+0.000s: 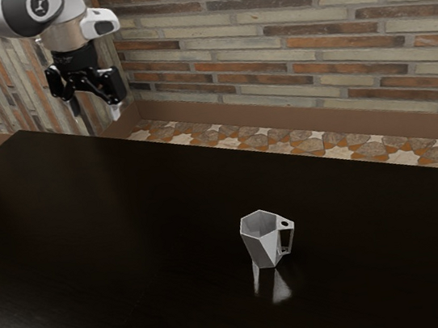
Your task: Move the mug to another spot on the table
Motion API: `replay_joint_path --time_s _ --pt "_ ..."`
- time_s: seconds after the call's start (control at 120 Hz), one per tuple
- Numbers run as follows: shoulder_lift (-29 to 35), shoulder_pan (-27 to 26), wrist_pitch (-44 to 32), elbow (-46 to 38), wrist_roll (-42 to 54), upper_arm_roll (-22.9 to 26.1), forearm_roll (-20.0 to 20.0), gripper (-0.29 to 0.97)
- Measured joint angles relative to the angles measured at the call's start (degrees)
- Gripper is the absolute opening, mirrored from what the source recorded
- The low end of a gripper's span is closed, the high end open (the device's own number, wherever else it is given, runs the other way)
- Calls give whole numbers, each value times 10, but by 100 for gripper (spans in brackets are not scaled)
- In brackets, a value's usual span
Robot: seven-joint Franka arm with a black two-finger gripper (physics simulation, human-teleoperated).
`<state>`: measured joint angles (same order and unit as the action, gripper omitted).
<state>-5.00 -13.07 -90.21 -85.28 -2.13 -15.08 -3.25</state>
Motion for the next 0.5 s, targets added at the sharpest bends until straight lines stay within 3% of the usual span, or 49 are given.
replay_joint_path --time_s 0.225,0.35,0.5 --pt "-1 -2 1 9 22 23 -3 68" --pt "-11 -46 2 39 71 64 -5 68" --pt "-53 -142 13 101 122 83 -50 68"
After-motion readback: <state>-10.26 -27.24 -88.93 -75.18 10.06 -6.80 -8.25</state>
